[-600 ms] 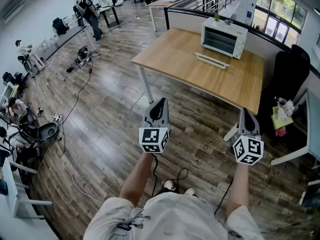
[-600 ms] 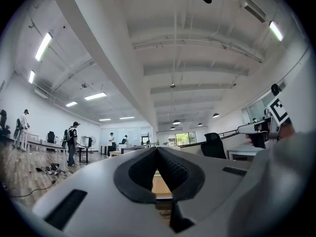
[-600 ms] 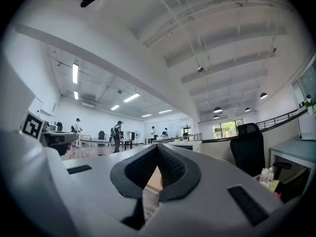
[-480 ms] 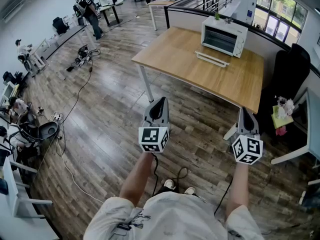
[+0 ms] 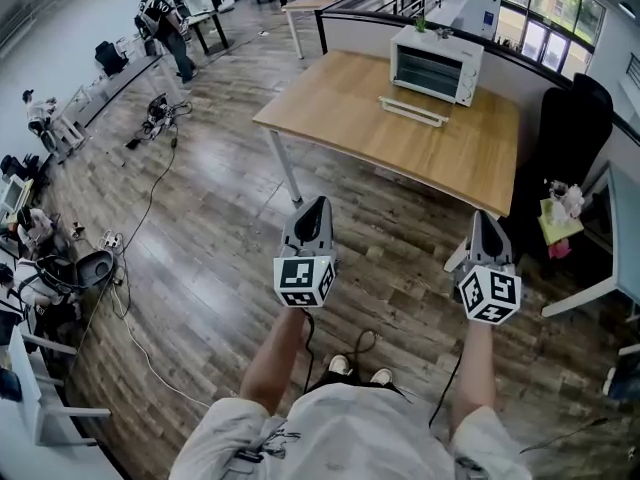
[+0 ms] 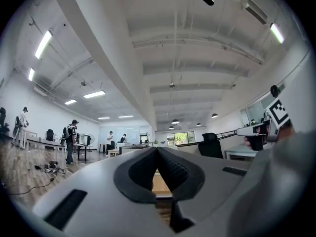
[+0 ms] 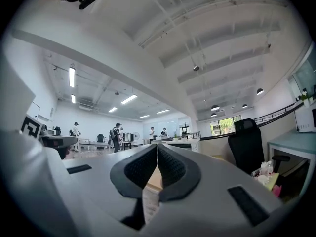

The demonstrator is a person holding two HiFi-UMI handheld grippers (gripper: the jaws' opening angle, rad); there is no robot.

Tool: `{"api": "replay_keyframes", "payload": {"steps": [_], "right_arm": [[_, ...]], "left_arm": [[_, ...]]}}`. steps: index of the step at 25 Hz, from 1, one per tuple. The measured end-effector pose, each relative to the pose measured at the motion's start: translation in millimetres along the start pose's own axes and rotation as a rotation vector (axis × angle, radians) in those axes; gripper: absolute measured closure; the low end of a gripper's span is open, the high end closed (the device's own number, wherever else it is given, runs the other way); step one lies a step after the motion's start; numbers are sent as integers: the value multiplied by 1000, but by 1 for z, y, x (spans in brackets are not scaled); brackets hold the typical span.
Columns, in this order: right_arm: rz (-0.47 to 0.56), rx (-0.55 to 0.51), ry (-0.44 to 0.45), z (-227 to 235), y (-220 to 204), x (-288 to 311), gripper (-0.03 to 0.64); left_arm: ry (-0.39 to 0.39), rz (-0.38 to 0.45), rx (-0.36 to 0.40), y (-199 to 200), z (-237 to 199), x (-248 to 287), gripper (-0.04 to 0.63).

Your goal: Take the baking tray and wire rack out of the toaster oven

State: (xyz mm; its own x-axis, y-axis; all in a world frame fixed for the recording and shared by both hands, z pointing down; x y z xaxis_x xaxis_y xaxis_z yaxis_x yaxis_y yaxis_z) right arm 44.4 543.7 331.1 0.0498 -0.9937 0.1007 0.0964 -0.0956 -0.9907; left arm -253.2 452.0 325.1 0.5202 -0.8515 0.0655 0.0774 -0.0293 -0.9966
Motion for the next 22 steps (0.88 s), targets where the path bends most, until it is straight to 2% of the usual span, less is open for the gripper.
{"api": "replay_keyframes", "payload": {"steps": [7,8,10,13,22], "right_arm": [[-15,10,-29,11,-7,-3,591],[-20,12,-22,11,-7,-2,576],[-33,12,-9,12,-9,1,485],[-37,0,-4,14,-11,4,424],[-58,12,2,39,-22,5,405]], "left_arm": [[-11,-8,-1,-2,8,4,580],[-11,-9,-2,-2,9,4,580],[-13,-12,-1,-3,11,6,581],[-11,-12,3,-2,16,8,580],[3,-21,19,-4,39,17,580]]}}
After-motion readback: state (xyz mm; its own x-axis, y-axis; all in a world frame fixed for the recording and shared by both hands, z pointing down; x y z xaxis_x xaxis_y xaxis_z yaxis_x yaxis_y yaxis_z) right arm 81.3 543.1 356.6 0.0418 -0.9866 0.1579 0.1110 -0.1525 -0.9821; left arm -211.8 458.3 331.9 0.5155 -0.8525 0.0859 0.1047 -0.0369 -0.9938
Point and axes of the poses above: the fingertips, and each gripper's own axes: x forward along the fingers, z to its right, y out of its top, the point moved 1 cm from there along -x, backward along the fingers, and after that the axes turned 10 degrees about -z, right-handed, at the moved point
